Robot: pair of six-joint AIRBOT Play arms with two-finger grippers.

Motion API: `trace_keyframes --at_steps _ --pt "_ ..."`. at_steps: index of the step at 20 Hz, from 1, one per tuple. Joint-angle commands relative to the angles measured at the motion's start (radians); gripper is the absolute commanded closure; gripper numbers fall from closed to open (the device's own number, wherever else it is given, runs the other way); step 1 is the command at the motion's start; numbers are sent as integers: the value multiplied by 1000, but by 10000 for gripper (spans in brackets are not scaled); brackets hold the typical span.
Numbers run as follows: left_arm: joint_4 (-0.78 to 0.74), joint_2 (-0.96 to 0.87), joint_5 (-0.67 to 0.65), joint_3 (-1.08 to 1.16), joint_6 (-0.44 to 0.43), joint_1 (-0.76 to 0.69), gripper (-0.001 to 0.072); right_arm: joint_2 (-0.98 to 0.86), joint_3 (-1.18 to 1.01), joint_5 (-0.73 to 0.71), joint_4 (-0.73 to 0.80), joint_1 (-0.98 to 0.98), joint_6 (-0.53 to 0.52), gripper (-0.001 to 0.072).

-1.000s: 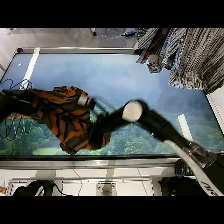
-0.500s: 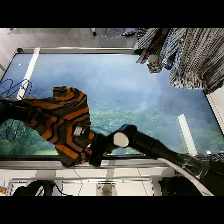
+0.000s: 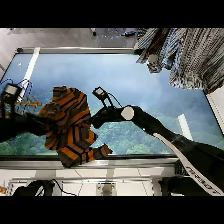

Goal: Fold the clothes and pants, and hang the long-sleeved shirts on hangers.

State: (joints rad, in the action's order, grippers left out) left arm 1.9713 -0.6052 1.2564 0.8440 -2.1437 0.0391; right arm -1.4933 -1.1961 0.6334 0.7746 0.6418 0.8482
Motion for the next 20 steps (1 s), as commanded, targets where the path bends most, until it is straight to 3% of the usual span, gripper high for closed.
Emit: trace_keyframes --at_steps 1,3,5,11,17,20 --pt "11 0 163 -77 16 0 689 -112 -64 -23 -254 -19 -10 182" --pt "-121 0 180 -98 104 0 688 -194 -130 -26 -352 -16 33 183" --pt "-174 1 185 -98 142 0 688 -285 -213 -25 -352 -11 121 183" --pt "-142 0 328 -98 141 0 689 -443 -395 -88 -355 35 269 182" --pt "-119 1 361 -98 141 0 689 -506 -431 -159 -356 54 376 153" --pt "-119 0 356 -98 141 0 689 -538 -431 -122 -355 55 419 152"
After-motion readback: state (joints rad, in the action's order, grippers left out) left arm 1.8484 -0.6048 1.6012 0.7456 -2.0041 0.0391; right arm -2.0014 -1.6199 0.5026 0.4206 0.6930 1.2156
